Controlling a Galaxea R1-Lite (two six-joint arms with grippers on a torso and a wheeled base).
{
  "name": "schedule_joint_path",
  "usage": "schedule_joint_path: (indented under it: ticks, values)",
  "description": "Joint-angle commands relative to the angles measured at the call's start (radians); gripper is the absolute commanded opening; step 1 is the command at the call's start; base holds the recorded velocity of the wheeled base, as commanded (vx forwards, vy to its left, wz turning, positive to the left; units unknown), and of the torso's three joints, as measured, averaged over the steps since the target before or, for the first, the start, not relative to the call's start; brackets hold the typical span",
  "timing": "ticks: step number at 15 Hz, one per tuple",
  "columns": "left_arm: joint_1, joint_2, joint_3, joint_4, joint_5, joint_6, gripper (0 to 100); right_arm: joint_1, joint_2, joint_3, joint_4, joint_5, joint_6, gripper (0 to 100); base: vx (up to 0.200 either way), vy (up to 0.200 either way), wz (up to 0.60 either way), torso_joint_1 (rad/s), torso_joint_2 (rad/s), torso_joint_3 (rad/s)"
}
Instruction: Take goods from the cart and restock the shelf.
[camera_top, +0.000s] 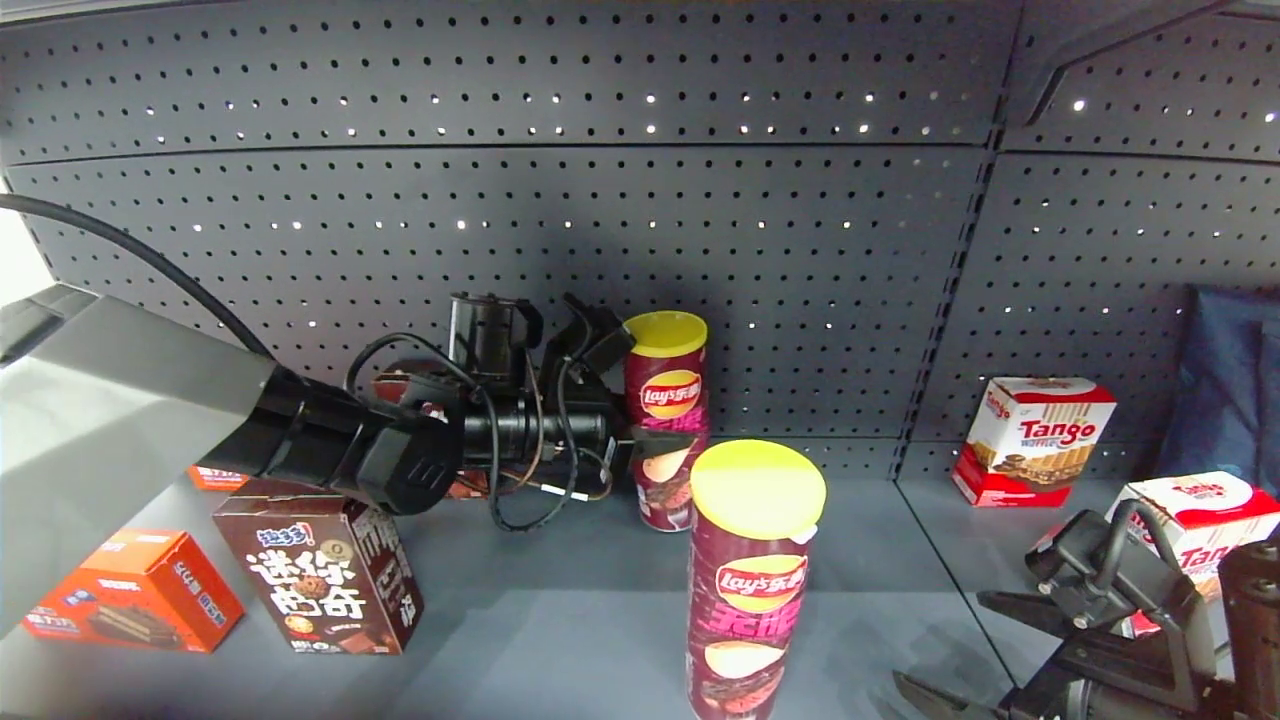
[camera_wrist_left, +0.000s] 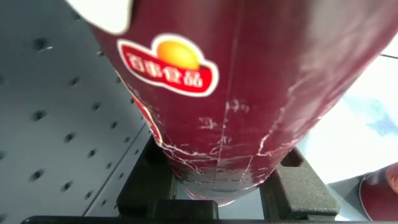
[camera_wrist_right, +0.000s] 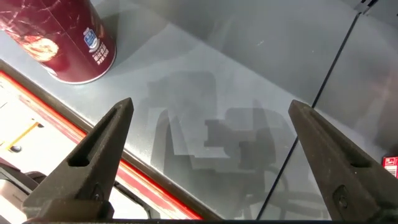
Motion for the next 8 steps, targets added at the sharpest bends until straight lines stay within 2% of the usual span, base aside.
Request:
schedule_joint_path:
  ticks: [1, 8]
  values:
    - [-0.005, 0.018, -0.011, -0.001, -0.001, -0.001, 0, 0.0, -0.001, 0.001, 0.0, -0.001, -0.001, 100, 0.0, 0.0, 0.0, 0.0, 0.0, 0.0]
    - [-0.008, 0.064, -0.073, 0.016, 0.001, -0.001, 0, -0.001, -0.001, 0.004, 0.0, 0.0, -0.001, 100, 0.0, 0.0, 0.0, 0.0, 0.0, 0.0]
